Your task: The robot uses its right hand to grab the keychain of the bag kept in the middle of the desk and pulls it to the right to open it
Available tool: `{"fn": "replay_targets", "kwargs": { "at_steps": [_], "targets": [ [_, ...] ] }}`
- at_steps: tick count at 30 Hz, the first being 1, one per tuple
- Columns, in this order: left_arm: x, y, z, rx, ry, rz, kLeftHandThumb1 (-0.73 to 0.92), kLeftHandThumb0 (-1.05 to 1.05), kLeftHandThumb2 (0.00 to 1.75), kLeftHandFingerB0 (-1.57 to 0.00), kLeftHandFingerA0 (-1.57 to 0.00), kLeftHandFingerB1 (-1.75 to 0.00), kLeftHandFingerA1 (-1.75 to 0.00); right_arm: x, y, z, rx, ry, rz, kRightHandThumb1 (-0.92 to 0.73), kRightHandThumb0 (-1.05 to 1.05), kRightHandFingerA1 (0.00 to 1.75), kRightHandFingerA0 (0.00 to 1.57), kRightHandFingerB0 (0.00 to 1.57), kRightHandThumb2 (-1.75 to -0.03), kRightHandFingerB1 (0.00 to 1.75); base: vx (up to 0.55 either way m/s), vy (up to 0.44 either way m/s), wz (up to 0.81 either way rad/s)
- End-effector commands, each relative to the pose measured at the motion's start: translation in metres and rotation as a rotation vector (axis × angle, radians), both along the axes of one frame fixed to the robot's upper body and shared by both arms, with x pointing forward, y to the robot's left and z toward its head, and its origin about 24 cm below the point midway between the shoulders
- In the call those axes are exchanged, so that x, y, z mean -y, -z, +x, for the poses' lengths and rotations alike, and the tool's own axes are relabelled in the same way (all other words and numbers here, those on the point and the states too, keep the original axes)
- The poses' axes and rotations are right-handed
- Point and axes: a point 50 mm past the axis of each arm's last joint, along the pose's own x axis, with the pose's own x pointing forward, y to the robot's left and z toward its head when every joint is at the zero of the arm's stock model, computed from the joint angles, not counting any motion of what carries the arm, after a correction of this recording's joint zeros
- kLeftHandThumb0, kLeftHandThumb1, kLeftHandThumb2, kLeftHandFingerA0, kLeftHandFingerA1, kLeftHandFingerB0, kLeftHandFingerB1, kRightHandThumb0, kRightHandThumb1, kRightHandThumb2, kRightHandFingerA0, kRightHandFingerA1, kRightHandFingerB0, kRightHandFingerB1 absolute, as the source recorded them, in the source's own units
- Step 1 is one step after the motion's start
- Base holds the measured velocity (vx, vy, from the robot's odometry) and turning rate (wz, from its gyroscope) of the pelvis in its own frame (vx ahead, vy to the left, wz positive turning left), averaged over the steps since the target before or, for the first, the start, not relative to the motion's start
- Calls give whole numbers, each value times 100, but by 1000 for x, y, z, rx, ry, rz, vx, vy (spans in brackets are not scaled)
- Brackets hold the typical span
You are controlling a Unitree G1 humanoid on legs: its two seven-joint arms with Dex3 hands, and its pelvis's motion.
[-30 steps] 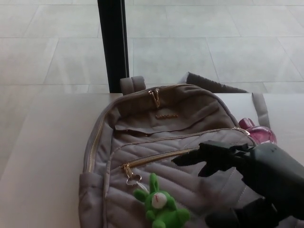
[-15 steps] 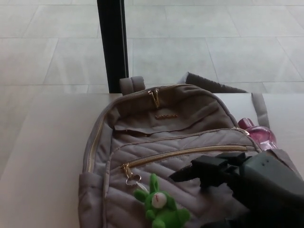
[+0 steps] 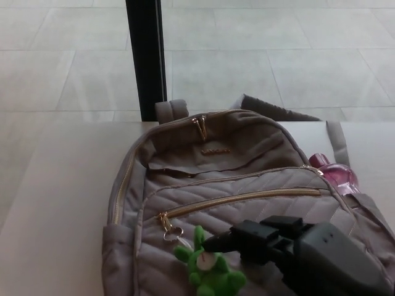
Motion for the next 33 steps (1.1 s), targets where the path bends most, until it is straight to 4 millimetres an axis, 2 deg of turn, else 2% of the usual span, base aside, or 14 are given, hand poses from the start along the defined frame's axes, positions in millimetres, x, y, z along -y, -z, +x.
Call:
{"fn": "replay_targets", "kwargs": {
  "at_steps": [1, 4, 8, 10, 11, 16, 17, 18, 19, 21, 24, 25, 26, 33],
  "targets": [
    [-8, -6, 0, -10, 32, 48, 57, -48, 58, -69, -78, -48, -66, 5, 4, 1, 33, 61, -70, -77, -90, 93, 69, 31, -63, 59, 0, 0, 0],
    [-7, -6, 1, -23, 38, 59, 57, -49, 57, -71, -79, -48, -69, 6, 5, 1, 28, 74, -79, -76, -89, 92, 73, 33, -63, 58, 0, 0, 0],
    [-6, -6, 1, -15, 56, 68, 57, -50, 57, -73, -81, -48, -71, -1, 10, -2, 7, 63, -54, -62, -92, 90, 76, 33, -108, 62, 0, 0, 0],
    [-6, -6, 1, -14, 56, 65, 58, -49, 58, -71, -78, -48, -69, -4, 10, -3, -4, 59, -53, -62, -92, 89, 78, 32, -107, 61, 0, 0, 0],
    [-6, -7, 3, -16, 64, 69, 58, -49, 58, -72, -79, -48, -69, -7, 12, -4, 9, 56, -47, -74, -91, 90, 78, 36, -64, 57, 0, 0, 0],
    [-9, -9, 2, -7, 63, 60, 59, -50, 58, -71, -79, -48, -72, -23, 21, -9, 13, 17, -38, -75, -90, 97, 78, 36, -63, 60, 0, 0, 0],
    [-9, -9, 2, -11, 71, 61, 60, -51, 59, -69, -76, -47, -65, -26, 22, -11, 9, 10, -41, -59, -90, 94, 70, 34, -105, 63, 0, 0, 0],
    [-9, -9, 2, -17, 81, 61, 60, -51, 59, -69, -76, -47, -65, -31, 23, -13, 3, -2, -46, -59, -90, 94, 70, 34, -105, 63, 0, 0, 0],
    [-10, -9, 2, -19, 77, 60, 60, -52, 58, -70, -76, -47, -65, -34, 25, -15, 12, -10, -48, -65, -93, 106, 74, 38, -69, 61, 0, 0, 0],
    [-9, -9, 3, -24, 95, 67, 62, -54, 59, -68, -76, -47, -65, -37, 27, -18, 24, -21, -42, -68, -87, 115, 76, 40, -61, 62, 0, 0, 0],
    [-7, -9, 4, -15, 107, 67, 62, -55, 59, -67, -75, -48, -67, -37, 32, -19, 30, -23, -55, -68, -87, 115, 77, 39, -61, 61, 0, 0, 0],
    [-8, -8, 2, -14, 93, 56, 62, -58, 59, -68, -78, -48, -70, -29, 36, -16, 22, 21, -121, -52, -88, 115, 83, 36, -96, 65, 0, 0, 0],
    [-8, -8, 3, -18, 95, 58, 63, -58, 59, -66, -77, -47, -66, -26, 37, -15, 15, 36, -131, -69, -90, 116, 79, 38, -62, 62, 0, 0, 0],
    [-8, -9, 3, -40, 144, 62, 66, -60, 60, -61, -71, -45, -62, -4, 38, -5, 43, 168, -167, -71, -82, 108, 80, 38, -62, 60, 0, 0, 0]
  ]
}}
